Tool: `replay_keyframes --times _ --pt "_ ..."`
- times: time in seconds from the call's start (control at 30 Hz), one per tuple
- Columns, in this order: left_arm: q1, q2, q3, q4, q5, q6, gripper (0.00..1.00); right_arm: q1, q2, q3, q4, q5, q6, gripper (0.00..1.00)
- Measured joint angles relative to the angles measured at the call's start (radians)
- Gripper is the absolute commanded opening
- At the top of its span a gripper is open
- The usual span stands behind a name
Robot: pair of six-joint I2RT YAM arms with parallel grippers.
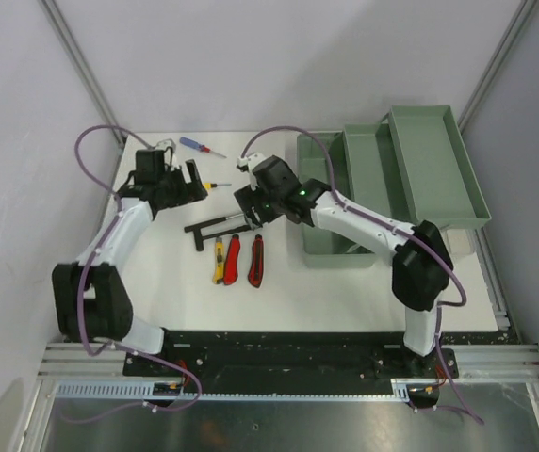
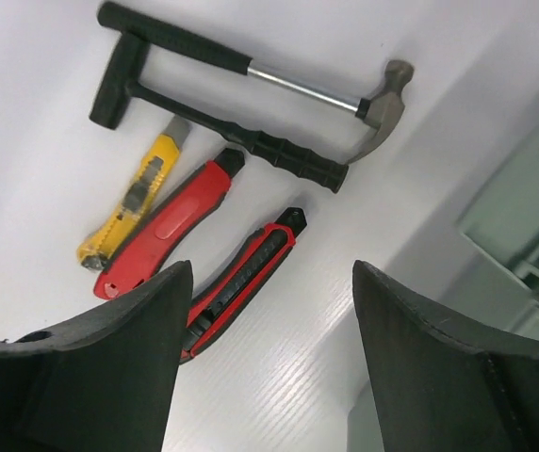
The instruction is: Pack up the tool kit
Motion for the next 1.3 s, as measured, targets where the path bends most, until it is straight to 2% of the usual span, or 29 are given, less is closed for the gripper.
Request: replay_keyframes --times 0.2,0.47,0.6,0.7,0.83,0.97,1.03,1.17,1.3 --pt "-0.086 0.212 0.05 -0.001 -0.04 0.168 0.85 -0.016 0.051 0.008 -0.016 -0.061 0.002 0.72" --pt "-0.177 0.392 0.126 -0.004 -0.078 0.315 0.85 -0.154 -0.095 -0.166 0.019 -0.208 0.103 0.71" --pt "-0.198 0.435 0.135 -0.003 -0.099 0.364 0.87 -0.218 -0.157 -0.184 0.017 -0.237 0.13 0.71" --pt "-0.206 0.463 0.135 -0.003 -0.104 0.391 0.85 -0.267 -0.203 -0.184 0.018 -0.27 0.151 0.7" --pt "-0.209 0.483 0.135 -0.006 -0.106 0.423 0.75 -0.322 -0.254 -0.184 0.018 -0.309 0.175 0.71" --pt "-0.209 0.483 0.132 -0.005 -0.107 0.447 0.52 -0.376 -0.29 -0.184 0.018 -0.334 0.189 0.7" --pt "-0.21 0.483 0.13 -0.006 -0.11 0.456 0.46 -0.398 -0.301 -0.184 0.018 -0.344 0.196 0.7" --pt "-0.213 0.489 0.13 -0.001 -0.128 0.472 0.43 -0.434 -0.306 -0.184 0.017 -0.358 0.205 0.7" --pt "-0.225 0.495 0.13 0.002 -0.154 0.473 0.51 -0.457 -0.307 -0.19 0.014 -0.368 0.211 0.7"
